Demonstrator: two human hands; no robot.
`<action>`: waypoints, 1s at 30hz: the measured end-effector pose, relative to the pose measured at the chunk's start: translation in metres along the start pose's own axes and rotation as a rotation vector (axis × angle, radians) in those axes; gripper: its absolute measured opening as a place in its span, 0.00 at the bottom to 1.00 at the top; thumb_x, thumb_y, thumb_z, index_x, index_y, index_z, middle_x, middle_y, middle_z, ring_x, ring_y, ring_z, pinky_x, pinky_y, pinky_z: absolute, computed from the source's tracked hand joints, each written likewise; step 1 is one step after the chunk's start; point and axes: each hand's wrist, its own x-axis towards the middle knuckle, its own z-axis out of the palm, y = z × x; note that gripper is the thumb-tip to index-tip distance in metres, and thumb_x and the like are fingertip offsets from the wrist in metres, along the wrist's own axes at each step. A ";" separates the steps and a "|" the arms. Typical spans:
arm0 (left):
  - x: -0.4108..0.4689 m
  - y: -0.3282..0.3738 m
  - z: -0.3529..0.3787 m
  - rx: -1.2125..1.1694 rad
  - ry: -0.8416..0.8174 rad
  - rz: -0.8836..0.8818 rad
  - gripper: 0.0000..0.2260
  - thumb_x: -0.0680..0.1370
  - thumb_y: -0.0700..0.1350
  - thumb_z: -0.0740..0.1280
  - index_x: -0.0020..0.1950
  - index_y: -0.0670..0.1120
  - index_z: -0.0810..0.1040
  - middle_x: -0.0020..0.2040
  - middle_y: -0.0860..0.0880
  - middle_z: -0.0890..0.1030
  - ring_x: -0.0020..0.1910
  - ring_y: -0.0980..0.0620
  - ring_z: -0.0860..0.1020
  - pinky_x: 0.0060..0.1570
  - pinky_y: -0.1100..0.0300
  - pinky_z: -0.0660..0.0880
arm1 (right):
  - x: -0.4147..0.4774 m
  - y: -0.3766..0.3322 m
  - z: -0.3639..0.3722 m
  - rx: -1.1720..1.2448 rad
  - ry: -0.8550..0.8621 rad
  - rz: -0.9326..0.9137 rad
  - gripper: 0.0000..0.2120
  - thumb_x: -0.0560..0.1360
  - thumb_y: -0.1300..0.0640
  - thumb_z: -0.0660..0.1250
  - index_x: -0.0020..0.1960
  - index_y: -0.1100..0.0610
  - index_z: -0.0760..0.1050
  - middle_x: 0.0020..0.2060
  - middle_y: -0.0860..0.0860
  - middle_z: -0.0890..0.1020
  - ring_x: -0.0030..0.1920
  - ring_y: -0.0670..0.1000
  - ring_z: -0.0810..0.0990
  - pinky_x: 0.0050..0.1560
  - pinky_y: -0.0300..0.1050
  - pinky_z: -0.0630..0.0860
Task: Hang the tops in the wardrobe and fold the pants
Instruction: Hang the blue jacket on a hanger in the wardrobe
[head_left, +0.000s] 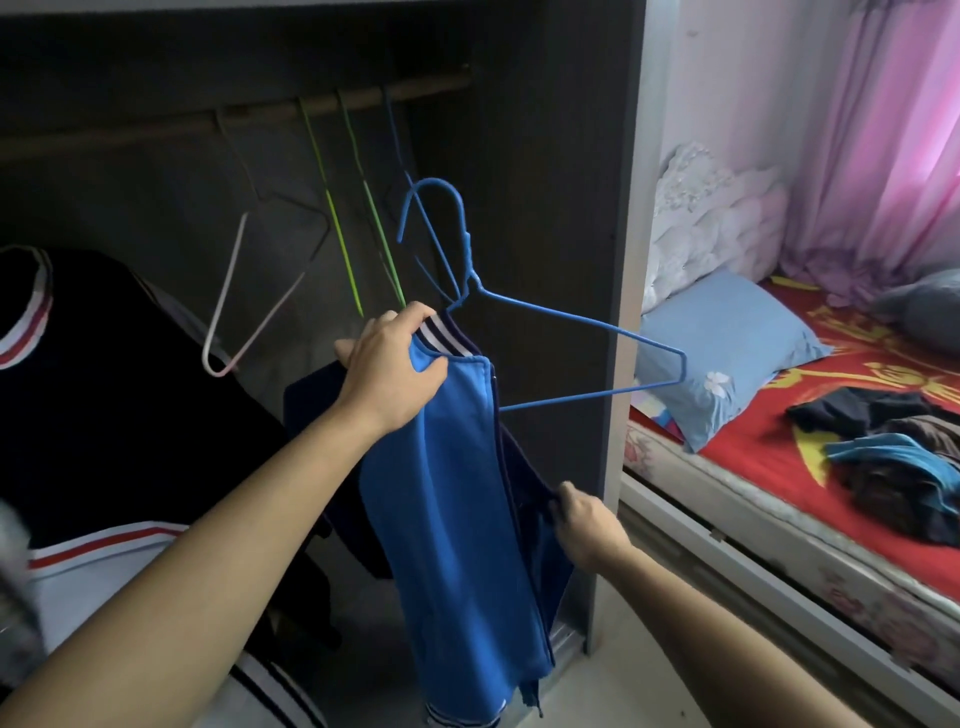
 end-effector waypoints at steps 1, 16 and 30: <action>0.001 -0.010 -0.003 0.031 -0.011 -0.015 0.12 0.73 0.50 0.70 0.55 0.55 0.73 0.50 0.53 0.77 0.56 0.48 0.74 0.53 0.51 0.60 | 0.002 0.006 -0.006 0.025 0.049 0.023 0.11 0.83 0.49 0.53 0.53 0.55 0.67 0.49 0.57 0.82 0.47 0.60 0.80 0.45 0.54 0.77; -0.036 -0.087 0.024 0.099 -0.125 -0.100 0.29 0.74 0.71 0.47 0.61 0.62 0.79 0.39 0.56 0.72 0.50 0.53 0.73 0.49 0.54 0.58 | 0.035 -0.042 -0.151 0.128 0.629 -0.152 0.13 0.81 0.48 0.62 0.56 0.54 0.81 0.50 0.54 0.85 0.51 0.59 0.81 0.46 0.47 0.72; -0.036 -0.045 0.064 -0.067 -0.049 -0.379 0.13 0.80 0.58 0.62 0.61 0.56 0.79 0.53 0.52 0.81 0.55 0.48 0.77 0.54 0.51 0.59 | 0.027 -0.101 -0.155 0.070 0.426 -0.287 0.08 0.77 0.53 0.68 0.47 0.55 0.84 0.44 0.52 0.85 0.48 0.55 0.83 0.45 0.45 0.75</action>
